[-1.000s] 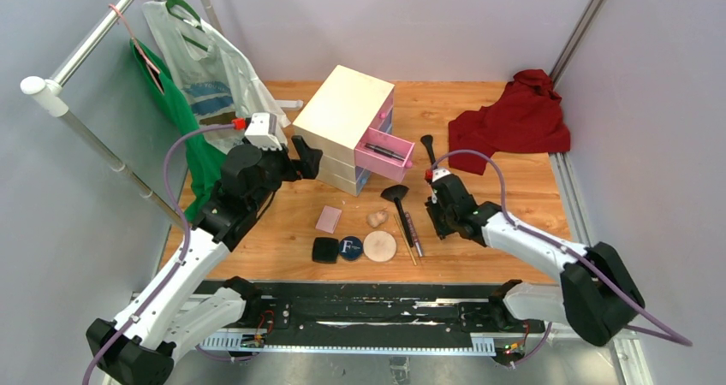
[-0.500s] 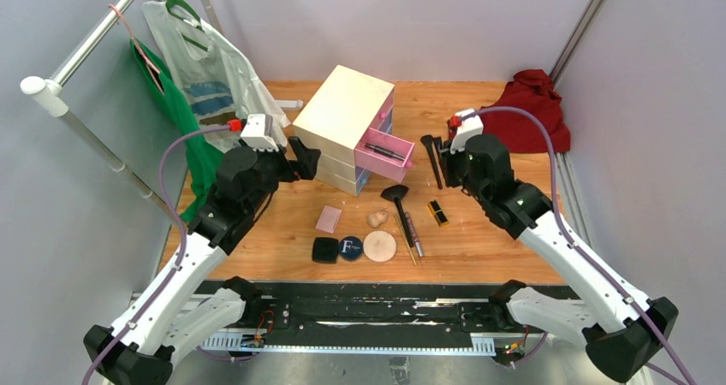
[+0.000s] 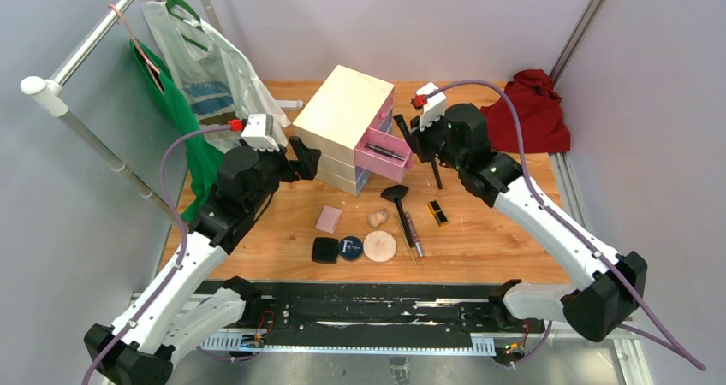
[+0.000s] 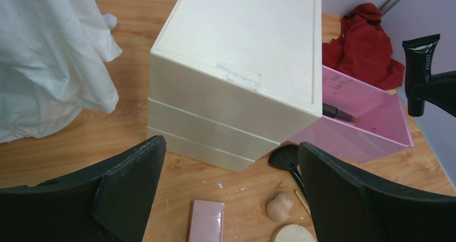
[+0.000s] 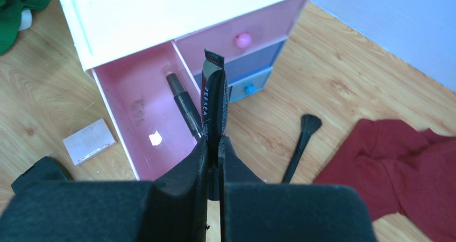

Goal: Organize the makeup
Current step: Place the makeup in the drawer.

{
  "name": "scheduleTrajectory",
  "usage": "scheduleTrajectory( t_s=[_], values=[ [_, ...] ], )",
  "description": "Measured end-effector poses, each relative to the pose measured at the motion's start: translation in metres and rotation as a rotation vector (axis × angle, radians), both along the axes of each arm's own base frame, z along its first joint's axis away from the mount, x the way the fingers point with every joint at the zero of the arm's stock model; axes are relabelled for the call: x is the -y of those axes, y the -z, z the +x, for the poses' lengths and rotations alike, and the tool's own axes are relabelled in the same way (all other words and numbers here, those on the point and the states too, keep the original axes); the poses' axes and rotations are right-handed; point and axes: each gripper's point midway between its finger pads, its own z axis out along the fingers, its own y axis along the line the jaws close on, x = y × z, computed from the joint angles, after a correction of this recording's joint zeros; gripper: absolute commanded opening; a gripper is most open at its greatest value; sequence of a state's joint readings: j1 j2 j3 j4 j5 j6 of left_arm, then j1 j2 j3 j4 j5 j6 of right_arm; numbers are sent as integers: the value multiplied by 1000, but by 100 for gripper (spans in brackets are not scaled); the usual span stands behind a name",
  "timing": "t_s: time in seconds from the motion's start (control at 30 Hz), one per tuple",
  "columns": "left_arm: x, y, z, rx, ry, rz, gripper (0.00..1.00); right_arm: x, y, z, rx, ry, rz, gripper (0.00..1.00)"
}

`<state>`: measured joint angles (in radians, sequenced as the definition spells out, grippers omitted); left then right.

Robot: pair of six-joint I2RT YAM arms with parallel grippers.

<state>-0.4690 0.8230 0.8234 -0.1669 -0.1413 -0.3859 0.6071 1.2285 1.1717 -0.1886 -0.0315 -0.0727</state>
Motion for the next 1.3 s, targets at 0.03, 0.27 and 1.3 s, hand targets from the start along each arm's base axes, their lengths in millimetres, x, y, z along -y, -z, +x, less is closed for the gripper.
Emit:
scheduleTrajectory(
  t_s=[0.03, 0.27, 1.3],
  values=[
    [0, 1, 0, -2, 0, 1, 98, -4, 0, 2, 3, -17, 0, 1],
    [1, 5, 1, -11, 0, 5, 98, -21, -6, 8, 18, -82, 10, 1],
    [3, 17, 6, -36, -1, 18, 98, -54, 23, 1, -105, -218, -31, 1]
  ],
)
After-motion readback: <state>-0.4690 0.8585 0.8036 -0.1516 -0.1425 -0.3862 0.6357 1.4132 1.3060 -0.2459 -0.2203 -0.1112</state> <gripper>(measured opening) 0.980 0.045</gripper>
